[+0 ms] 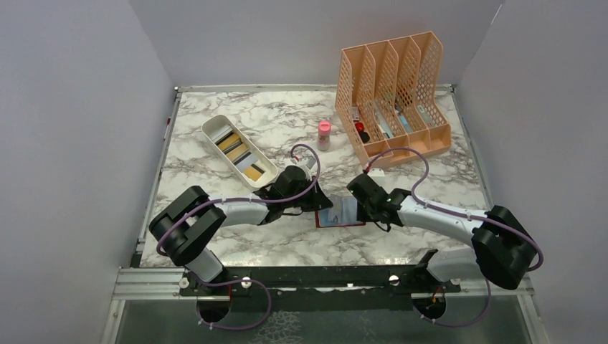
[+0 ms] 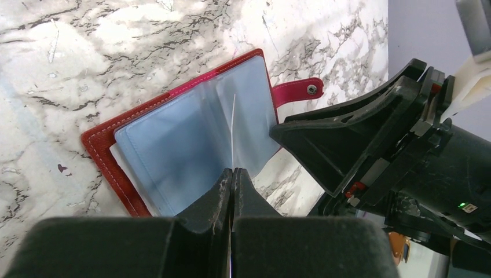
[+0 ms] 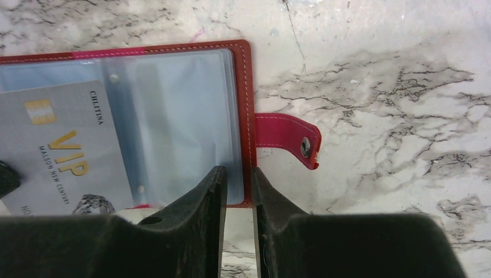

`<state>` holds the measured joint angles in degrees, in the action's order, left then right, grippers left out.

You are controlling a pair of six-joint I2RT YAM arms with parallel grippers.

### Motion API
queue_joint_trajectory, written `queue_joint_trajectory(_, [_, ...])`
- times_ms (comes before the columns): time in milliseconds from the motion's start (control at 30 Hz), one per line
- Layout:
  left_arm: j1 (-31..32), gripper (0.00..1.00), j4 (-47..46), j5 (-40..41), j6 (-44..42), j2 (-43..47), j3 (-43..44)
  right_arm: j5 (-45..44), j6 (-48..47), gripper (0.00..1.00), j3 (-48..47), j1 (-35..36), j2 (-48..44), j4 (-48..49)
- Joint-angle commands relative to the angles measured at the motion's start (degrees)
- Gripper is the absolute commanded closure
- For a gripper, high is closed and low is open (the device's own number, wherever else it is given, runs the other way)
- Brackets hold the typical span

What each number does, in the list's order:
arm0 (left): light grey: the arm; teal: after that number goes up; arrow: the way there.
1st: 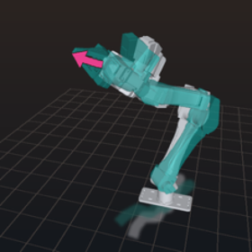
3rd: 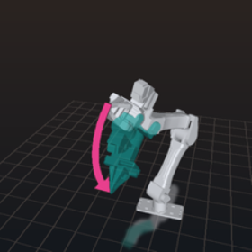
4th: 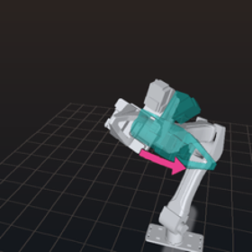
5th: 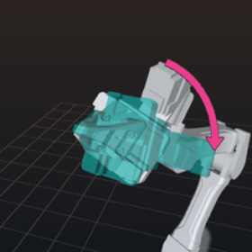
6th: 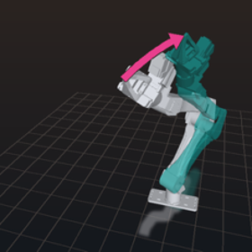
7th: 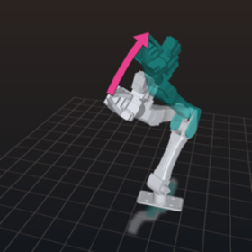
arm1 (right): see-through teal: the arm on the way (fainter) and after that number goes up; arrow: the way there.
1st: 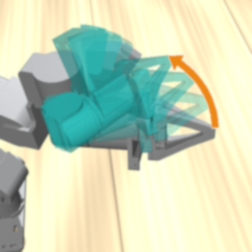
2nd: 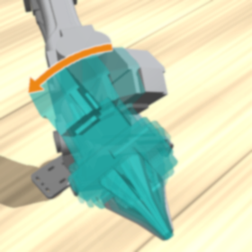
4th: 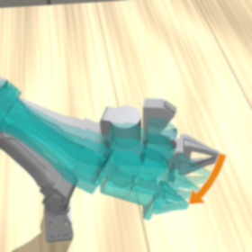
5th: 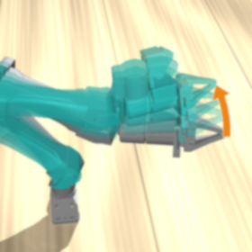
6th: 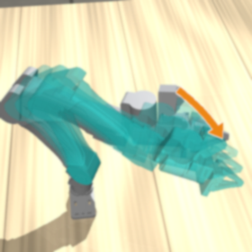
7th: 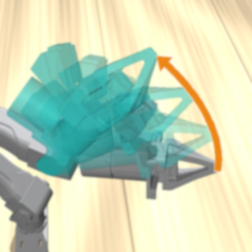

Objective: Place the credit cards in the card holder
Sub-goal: Turn over the card slot in the card holder, then insert the credit card into the card holder.

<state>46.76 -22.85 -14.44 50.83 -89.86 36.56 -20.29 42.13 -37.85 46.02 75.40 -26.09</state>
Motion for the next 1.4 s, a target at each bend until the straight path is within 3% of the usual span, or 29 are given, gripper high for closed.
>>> queue_joint_trajectory(0, [0.74,1.0,-2.77,2.2,1.83,-0.82,-0.84,-1.06,1.96,0.74,2.31,-0.23,0.02,1.54])
queue_joint_trajectory(567, [1.12,1.0,-11.73,3.06,12.02,-3.03,-4.42,-1.85,5.45,0.77,4.37,-0.25,-1.55,0.09])
queue_joint_trajectory(1367, [1.07,1.0,-12.75,8.82,13.54,-3.28,-6.43,-0.14,4.55,0.79,5.65,-0.25,-1.03,2.3])
